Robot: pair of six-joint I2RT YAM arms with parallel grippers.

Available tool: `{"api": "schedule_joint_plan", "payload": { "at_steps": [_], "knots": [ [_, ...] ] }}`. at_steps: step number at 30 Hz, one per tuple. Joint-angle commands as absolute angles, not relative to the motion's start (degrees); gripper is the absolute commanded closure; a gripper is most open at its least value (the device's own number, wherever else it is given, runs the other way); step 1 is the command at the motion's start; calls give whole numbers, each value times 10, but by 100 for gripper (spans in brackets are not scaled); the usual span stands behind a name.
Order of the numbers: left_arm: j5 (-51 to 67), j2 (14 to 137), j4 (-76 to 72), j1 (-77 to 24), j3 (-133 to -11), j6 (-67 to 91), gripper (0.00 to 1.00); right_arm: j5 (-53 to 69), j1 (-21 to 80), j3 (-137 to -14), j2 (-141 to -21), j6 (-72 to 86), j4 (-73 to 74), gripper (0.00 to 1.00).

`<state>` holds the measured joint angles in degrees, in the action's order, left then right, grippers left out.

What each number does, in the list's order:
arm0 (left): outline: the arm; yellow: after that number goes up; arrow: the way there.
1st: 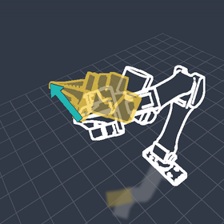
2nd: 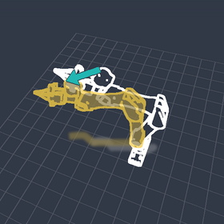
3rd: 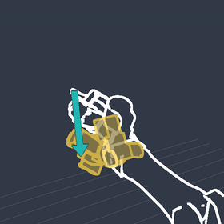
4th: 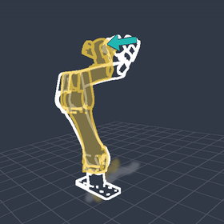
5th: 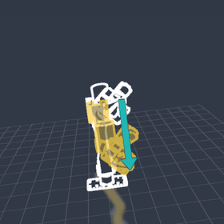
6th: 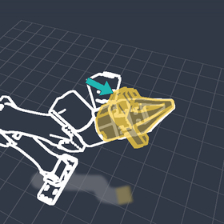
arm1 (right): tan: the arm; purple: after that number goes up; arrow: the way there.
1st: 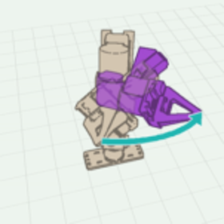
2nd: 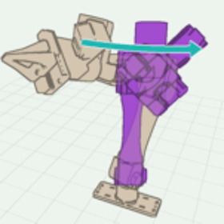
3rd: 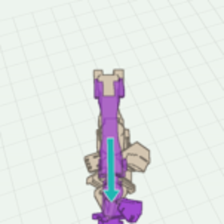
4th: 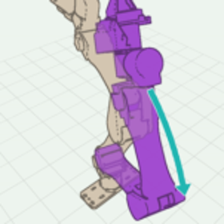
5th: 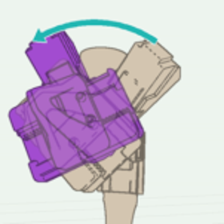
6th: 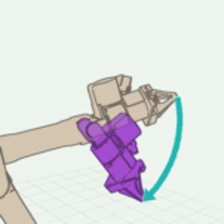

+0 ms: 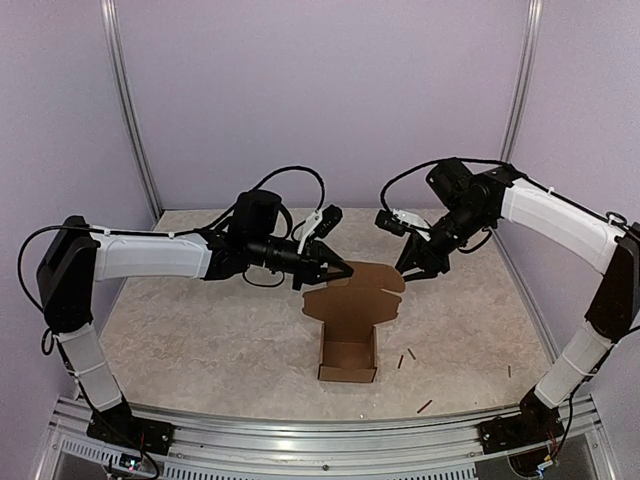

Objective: Fold the paper box

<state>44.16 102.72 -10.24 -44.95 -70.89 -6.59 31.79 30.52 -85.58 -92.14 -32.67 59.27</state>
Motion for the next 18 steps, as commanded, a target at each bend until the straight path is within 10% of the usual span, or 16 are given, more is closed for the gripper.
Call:
{"api": "schedule_joint_plan", "payload": {
  "at_steps": [1,18],
  "knots": [
    [409,1027,-148,-446,-703,-40,100,326,322,-845,-923,-316,597,66],
    [485,1056,-158,-458,-719,-35,100,388,331,-894,-960,-306,608,58]
  ]
}}
